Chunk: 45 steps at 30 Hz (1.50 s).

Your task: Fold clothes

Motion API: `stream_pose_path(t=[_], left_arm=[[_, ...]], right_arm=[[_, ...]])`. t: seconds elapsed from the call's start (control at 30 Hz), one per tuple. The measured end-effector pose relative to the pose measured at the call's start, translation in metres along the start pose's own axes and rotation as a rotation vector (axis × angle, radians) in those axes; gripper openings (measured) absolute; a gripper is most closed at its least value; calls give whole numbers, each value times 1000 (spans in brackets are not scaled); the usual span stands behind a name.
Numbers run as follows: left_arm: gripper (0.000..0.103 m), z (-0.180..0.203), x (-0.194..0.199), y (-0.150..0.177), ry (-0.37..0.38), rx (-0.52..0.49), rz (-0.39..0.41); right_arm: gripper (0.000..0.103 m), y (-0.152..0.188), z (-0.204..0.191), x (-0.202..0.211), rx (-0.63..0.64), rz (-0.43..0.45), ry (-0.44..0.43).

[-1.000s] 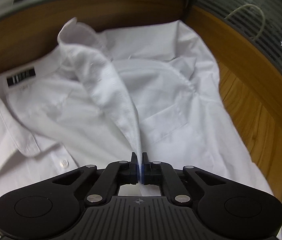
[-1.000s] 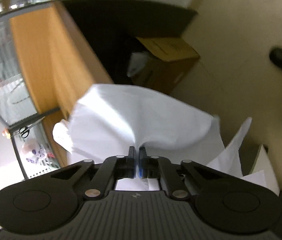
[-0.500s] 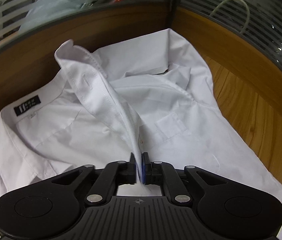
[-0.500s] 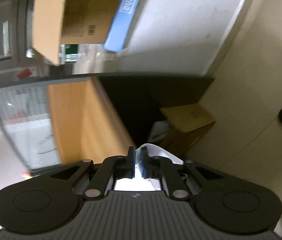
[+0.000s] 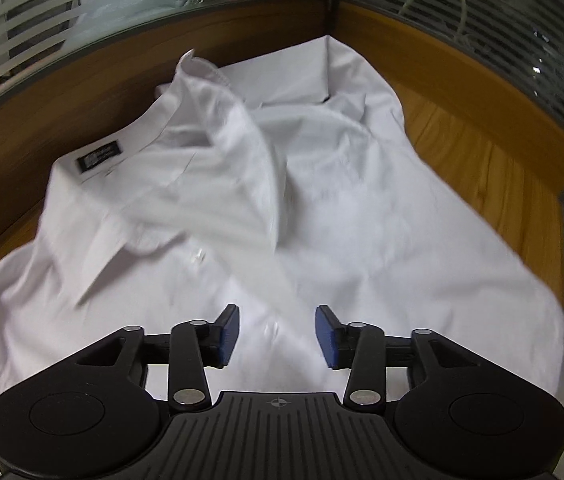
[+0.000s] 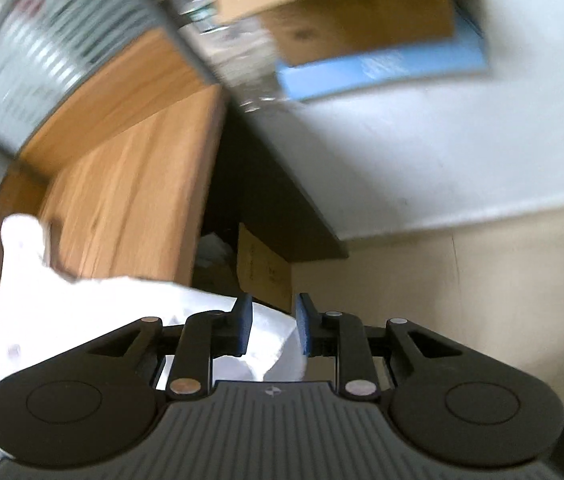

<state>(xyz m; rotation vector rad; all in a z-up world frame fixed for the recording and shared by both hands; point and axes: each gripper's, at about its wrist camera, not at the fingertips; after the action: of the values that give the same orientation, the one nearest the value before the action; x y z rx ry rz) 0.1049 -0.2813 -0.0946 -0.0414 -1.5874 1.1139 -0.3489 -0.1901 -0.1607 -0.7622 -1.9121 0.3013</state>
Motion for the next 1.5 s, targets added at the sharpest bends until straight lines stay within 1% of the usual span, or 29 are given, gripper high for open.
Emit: stream_pose_path(t=[0.13, 0.27, 0.33, 0.4, 0.47, 0.6, 0.7, 0.8, 0.9, 1.0, 1.1, 1.23, 1.3, 1.43, 1.5], left_arm=[[46, -9, 27, 31, -16, 29, 14], [46, -28, 51, 60, -42, 102, 14], [46, -37, 62, 74, -62, 124, 15], [48, -46, 71, 88, -102, 140, 16], [51, -55, 78, 101, -149, 166, 9], [51, -77, 91, 124, -251, 255, -5], [51, -87, 99, 140, -345, 354, -10], [51, -91, 107, 156, -415, 483, -5], [51, -77, 110, 165, -453, 596, 6], [51, -56, 110, 173, -498, 662, 8], [50, -40, 110, 181, -528, 733, 2], [49, -23, 115, 191, -592, 757, -7], [49, -17, 118, 195, -612, 779, -8], [49, -3, 124, 198, -636, 776, -11], [49, 2, 125, 199, -641, 764, -18]], right_arm=[[29, -12, -25, 12, 126, -13, -45], [34, -19, -57, 25, 241, -29, -98], [35, -20, -72, 28, 305, -43, -118], [36, -20, -86, 24, 366, -65, -139], [38, -19, -101, 13, 433, -94, -158], [39, -21, -129, -14, 578, -162, -206], [39, -23, -153, -47, 682, -219, -245], [39, -27, -176, -81, 789, -275, -287], [39, -29, -199, -111, 902, -313, -333], [39, -31, -221, -140, 1007, -352, -376], [39, -28, -237, -160, 1081, -404, -418], [39, -20, -248, -173, 1163, -448, -467], [39, -17, -250, -171, 1202, -439, -484], [39, -15, -254, -159, 1238, -392, -519], [39, -11, -255, -156, 1258, -391, -531]])
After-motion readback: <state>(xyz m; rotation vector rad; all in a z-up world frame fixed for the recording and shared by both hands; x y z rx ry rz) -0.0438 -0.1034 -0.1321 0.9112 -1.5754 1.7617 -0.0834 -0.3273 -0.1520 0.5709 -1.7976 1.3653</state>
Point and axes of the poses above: each gripper's, at about its wrist camera, not at the fingertips, and x roughly against the way its jaws point, z to its right, y to its underside, and after that the axes turned 8 degrees about z, right-handed
